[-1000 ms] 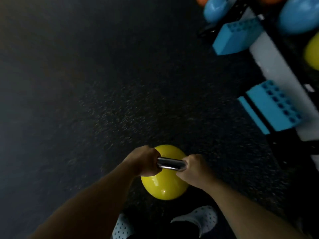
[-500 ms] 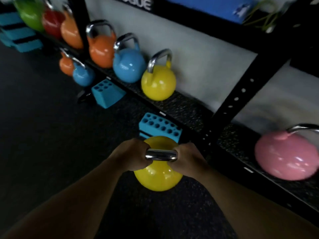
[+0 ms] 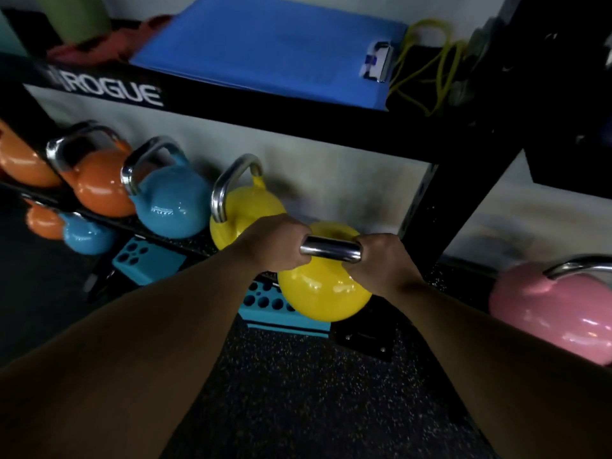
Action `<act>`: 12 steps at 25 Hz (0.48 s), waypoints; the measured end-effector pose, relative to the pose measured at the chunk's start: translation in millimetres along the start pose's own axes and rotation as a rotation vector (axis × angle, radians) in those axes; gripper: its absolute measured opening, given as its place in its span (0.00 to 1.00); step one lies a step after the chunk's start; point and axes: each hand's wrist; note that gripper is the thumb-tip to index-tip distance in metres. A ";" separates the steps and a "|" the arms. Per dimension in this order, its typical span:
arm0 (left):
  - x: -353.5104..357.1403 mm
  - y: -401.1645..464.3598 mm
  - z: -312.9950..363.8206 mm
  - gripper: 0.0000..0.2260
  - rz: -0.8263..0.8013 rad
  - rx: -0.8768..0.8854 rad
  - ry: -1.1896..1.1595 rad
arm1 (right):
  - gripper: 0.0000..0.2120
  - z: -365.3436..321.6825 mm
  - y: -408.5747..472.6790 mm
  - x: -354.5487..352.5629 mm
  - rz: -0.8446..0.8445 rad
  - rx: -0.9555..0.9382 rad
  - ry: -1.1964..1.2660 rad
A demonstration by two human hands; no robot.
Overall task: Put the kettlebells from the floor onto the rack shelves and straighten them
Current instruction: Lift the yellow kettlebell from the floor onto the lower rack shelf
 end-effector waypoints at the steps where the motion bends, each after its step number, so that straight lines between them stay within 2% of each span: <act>1: -0.6 13.8 -6.1 0.08 0.003 0.017 0.009 | 0.13 3.5 11.5 4.5 -0.009 0.030 0.010; 4: 11.3 44.2 -19.7 0.07 -0.011 0.041 0.007 | 0.14 15.3 35.4 19.3 -0.040 0.089 0.025; 8: 21.8 77.4 -31.9 0.05 -0.002 0.050 -0.088 | 0.11 27.4 56.5 29.6 0.051 0.146 0.060; 12: 25.8 112.4 -39.5 0.05 -0.011 0.004 -0.168 | 0.09 34.7 85.9 30.4 0.040 0.244 0.094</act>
Point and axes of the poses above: each hand's wrist, its own y-axis towards the middle knuckle, its own x-axis out of the palm, z = x × y, and after that the axes turned 5 degrees about -x, right-handed
